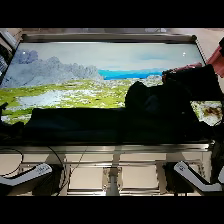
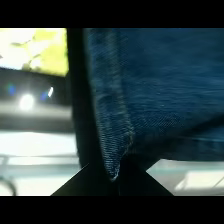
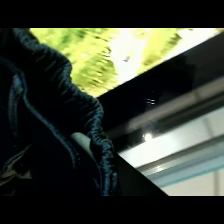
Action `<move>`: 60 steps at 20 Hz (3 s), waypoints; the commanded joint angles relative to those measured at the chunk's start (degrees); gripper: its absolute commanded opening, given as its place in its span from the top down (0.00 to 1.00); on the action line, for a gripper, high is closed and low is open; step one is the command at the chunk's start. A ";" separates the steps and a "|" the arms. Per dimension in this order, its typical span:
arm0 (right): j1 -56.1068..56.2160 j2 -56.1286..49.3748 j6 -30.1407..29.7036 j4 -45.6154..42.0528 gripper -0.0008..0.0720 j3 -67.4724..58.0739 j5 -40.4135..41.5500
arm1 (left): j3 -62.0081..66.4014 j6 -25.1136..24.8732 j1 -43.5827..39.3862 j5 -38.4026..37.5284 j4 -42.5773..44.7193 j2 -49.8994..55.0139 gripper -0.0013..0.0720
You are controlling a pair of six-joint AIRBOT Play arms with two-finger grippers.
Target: Fold the clothes and pants, and hang the long-sleeved shirts on hangers.
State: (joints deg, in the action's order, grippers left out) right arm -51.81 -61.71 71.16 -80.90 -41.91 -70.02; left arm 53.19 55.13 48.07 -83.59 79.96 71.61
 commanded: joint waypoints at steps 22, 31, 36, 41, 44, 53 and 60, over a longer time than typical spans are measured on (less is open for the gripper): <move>18.51 -7.65 -4.24 17.70 0.28 -20.63 9.33 | 22.88 -3.13 -56.06 19.56 -25.31 1.18 0.61; 40.11 -31.82 -10.21 0.11 0.28 -48.06 7.61 | 23.41 6.40 -77.24 26.47 -20.74 9.86 0.55; 43.04 -39.21 -10.21 -9.31 0.34 -55.06 0.83 | 23.41 7.98 -74.10 20.83 -19.96 9.75 0.55; 42.45 -39.34 -10.40 -18.01 0.34 -55.30 -2.29 | 23.41 7.93 -72.28 18.18 -19.93 9.75 0.55; 42.16 -39.36 -11.43 -16.83 0.45 -55.30 -2.97 | 23.41 7.93 -72.02 18.18 -19.93 9.77 0.55; 42.60 -39.10 -16.63 4.37 0.96 -55.49 -19.45 | 23.41 8.02 -71.06 18.16 -18.47 9.79 0.55; 63.34 -39.30 -16.92 38.49 0.96 -64.61 1.86 | 23.41 10.71 -62.69 16.00 -18.47 6.23 0.55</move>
State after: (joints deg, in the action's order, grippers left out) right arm 2.44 -100.86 54.50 -54.00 -102.85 -79.90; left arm 76.58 65.23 -18.15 -66.72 61.45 79.70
